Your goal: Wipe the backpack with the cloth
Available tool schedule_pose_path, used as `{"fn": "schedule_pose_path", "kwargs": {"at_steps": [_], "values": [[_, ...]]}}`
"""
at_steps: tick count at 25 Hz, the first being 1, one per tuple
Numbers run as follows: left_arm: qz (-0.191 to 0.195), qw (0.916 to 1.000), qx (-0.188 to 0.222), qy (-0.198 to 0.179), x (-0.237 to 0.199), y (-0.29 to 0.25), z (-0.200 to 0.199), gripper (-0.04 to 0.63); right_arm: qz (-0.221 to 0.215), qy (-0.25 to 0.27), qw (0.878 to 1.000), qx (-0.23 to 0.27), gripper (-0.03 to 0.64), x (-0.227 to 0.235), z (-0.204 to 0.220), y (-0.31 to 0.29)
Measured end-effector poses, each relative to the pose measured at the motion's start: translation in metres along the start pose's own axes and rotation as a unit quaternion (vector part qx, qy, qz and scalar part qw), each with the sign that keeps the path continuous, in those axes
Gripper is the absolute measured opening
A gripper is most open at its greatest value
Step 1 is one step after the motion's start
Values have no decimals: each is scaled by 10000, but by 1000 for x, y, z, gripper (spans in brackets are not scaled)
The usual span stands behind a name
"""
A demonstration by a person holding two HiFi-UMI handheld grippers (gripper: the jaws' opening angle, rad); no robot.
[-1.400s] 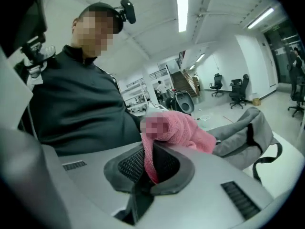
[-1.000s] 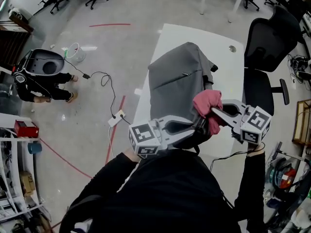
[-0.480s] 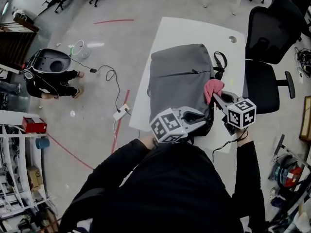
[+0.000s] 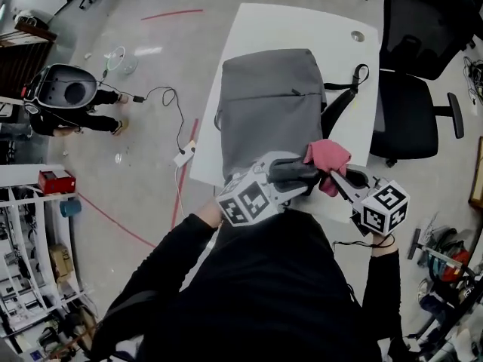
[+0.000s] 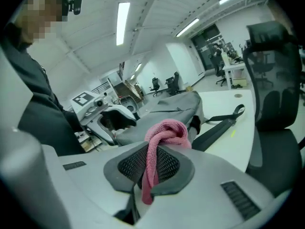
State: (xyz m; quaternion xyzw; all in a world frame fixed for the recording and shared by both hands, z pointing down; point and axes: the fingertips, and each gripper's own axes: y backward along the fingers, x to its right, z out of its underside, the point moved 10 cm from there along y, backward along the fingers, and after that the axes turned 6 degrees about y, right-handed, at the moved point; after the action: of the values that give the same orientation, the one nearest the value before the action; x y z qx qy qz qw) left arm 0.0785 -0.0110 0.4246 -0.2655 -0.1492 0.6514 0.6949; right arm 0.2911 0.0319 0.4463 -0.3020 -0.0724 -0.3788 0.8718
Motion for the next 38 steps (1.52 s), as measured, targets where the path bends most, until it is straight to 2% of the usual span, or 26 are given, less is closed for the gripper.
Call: {"fn": "schedule_pose_path", "kwargs": {"at_steps": [2, 4, 5, 6, 8, 9, 10, 11, 12, 14, 17, 19, 21, 23, 25, 27, 29, 31, 33, 36, 38], "values": [[-687, 9973, 227, 110, -5, 29, 3, 244, 610, 419, 9973, 28, 37, 5, -7, 3], [-1352, 9865, 549, 739, -17, 64, 19, 244, 987, 1049, 9895, -108, 36, 0, -15, -1], [-1672, 9763, 698, 1183, -23, 82, 31, 244, 1032, 1349, 9852, -214, 36, -5, -19, -6], [-1971, 9625, 848, 1662, -30, 98, 46, 244, 1011, 1630, 9808, -342, 35, -13, -24, -13], [-2406, 9281, 1170, 2588, -39, 126, 75, 244, 885, 2215, 9691, -634, 36, -34, -33, -30], [-2517, 9123, 1321, 2948, -42, 137, 87, 243, 806, 2535, 9608, -779, 35, -47, -37, -41], [-2567, 9006, 1446, 3196, -43, 145, 97, 242, 713, 2845, 9516, -921, 35, -61, -41, -52], [-2579, 8938, 1536, 3331, -43, 151, 104, 242, 595, 3110, 9426, -1063, 35, -76, -45, -65], [-2569, 8913, 1601, 3375, -42, 157, 109, 242, 443, 3309, 9349, -1202, 35, -92, -47, -79], [-2507, 8933, 1708, 3316, -39, 169, 115, 242, 2, 3464, 9276, -1396, 35, -124, -49, -113], [-2451, 8945, 1895, 3223, -43, 201, 131, 241, -860, 3134, 9363, -1329, 36, -171, -51, -176], [-2461, 8876, 2059, 3304, -50, 228, 148, 239, -1240, 2744, 9457, -1223, 36, -196, -55, -217], [-2415, 8776, 2236, 3486, -55, 256, 169, 238, -1278, 2579, 9503, -1189, 35, -218, -61, -247], [-2344, 8687, 2376, 3660, -62, 282, 191, 236, -1155, 2628, 9524, -1028, 36, -236, -71, -269], [-2291, 8641, 2403, 3784, -69, 302, 212, 235, -1000, 2565, 9589, -687, 36, -244, -86, -283], [-2208, 8667, 2273, 3853, -76, 310, 228, 235, -634, 2282, 9705, -443, 37, -240, -95, -286], [-2049, 8729, 2119, 3887, -80, 305, 235, 235, 19, 1865, 9813, -472, 36, -219, -94, -275], [-1875, 8801, 2043, 3854, -83, 293, 230, 235, 779, 1408, 9849, -638, 36, -185, -84, -253], [-1709, 8889, 2041, 3729, -85, 277, 215, 235, 1567, 1229, 9764, -834, 36, -151, -72, -218], [-1548, 9013, 2065, 3479, -82, 253, 186, 233, 2665, 1505, 9449, -1160, 36, -112, -57, -151], [-1503, 9051, 2090, 3383, -75, 237, 164, 233, 3192, 1512, 9280, -1186, 36, -90, -51, -103]]}}
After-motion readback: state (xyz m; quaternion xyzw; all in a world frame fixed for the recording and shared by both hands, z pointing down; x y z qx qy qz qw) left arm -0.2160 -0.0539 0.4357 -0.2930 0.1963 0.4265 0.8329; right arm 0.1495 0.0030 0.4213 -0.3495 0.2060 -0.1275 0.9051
